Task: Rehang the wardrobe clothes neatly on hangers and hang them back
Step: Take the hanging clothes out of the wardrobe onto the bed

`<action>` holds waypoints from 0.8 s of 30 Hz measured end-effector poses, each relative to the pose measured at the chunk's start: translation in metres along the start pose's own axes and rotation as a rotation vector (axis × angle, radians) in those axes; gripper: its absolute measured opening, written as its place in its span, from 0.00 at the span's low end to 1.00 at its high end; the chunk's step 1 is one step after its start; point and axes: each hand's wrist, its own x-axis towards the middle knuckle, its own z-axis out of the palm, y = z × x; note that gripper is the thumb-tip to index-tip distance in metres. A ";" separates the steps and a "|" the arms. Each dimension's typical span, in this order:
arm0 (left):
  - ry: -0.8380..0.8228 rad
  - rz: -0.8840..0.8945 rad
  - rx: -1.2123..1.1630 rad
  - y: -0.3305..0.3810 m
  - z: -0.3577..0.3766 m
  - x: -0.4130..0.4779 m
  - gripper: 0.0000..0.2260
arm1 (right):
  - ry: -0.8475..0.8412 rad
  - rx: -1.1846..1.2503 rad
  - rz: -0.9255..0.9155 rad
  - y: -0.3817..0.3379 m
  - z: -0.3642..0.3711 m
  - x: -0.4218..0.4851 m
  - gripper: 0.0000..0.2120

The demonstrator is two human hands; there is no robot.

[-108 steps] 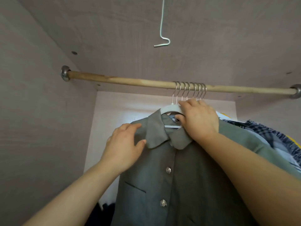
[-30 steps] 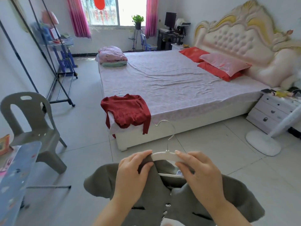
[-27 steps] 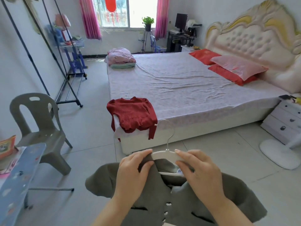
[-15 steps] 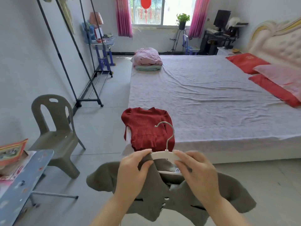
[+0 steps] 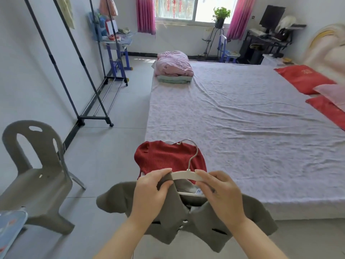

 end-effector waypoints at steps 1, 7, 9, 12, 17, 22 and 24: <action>-0.002 -0.003 0.003 -0.007 0.003 0.015 0.14 | -0.012 0.003 0.009 0.006 0.009 0.012 0.14; -0.020 -0.052 0.034 -0.047 0.019 0.087 0.14 | -0.105 0.076 0.060 0.039 0.060 0.073 0.17; -0.018 -0.085 0.045 -0.060 0.025 0.109 0.14 | -0.140 0.090 0.069 0.050 0.077 0.095 0.17; -0.018 -0.133 0.050 -0.075 0.036 0.146 0.14 | -0.185 0.126 0.071 0.070 0.102 0.129 0.18; -0.064 -0.233 0.093 -0.103 0.060 0.209 0.14 | -0.275 0.160 0.122 0.110 0.143 0.184 0.17; -0.090 -0.317 0.170 -0.137 0.087 0.269 0.13 | -0.350 0.152 0.193 0.155 0.197 0.232 0.17; -0.114 -0.371 0.218 -0.151 0.096 0.286 0.13 | -0.452 0.106 0.263 0.172 0.223 0.247 0.17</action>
